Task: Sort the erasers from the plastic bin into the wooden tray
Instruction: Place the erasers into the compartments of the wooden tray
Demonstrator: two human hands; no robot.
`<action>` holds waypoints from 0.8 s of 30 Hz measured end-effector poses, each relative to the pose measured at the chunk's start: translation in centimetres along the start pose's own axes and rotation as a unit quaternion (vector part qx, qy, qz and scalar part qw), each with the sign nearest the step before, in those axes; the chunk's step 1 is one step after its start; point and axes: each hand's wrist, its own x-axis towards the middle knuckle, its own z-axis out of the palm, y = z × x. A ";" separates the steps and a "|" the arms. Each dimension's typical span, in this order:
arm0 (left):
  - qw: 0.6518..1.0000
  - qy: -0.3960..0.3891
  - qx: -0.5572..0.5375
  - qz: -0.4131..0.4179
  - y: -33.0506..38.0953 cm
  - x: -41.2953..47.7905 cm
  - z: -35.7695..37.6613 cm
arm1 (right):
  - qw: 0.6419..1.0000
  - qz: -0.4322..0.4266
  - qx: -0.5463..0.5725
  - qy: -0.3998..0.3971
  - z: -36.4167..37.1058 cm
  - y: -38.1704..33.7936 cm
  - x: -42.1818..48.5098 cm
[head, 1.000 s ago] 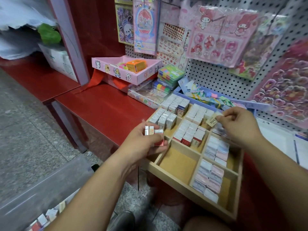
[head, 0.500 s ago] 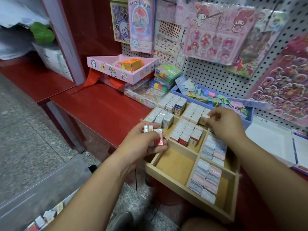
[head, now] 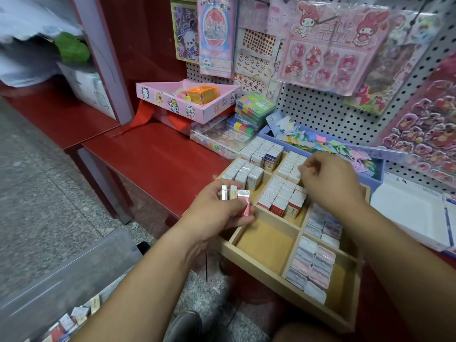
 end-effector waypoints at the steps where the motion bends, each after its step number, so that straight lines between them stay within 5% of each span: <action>1: 1.000 -0.001 -0.001 0.001 0.0 0.0 0.0 | 0.998 -0.018 0.049 -0.040 -0.3 -1.4 -0.9; 6: 1.000 -0.010 -0.008 0.014 0.1 -0.3 0.1 | 0.953 -0.081 0.187 -0.223 0.4 -5.5 -4.1; 16: 0.999 -0.019 -0.017 0.019 0.5 -0.8 -0.1 | 0.925 -0.025 0.286 -0.249 1.1 -6.0 -3.8; 24: 0.997 0.062 -0.025 0.027 1.2 -0.5 -2.0 | 0.944 0.084 0.301 -0.108 0.8 -4.6 -1.0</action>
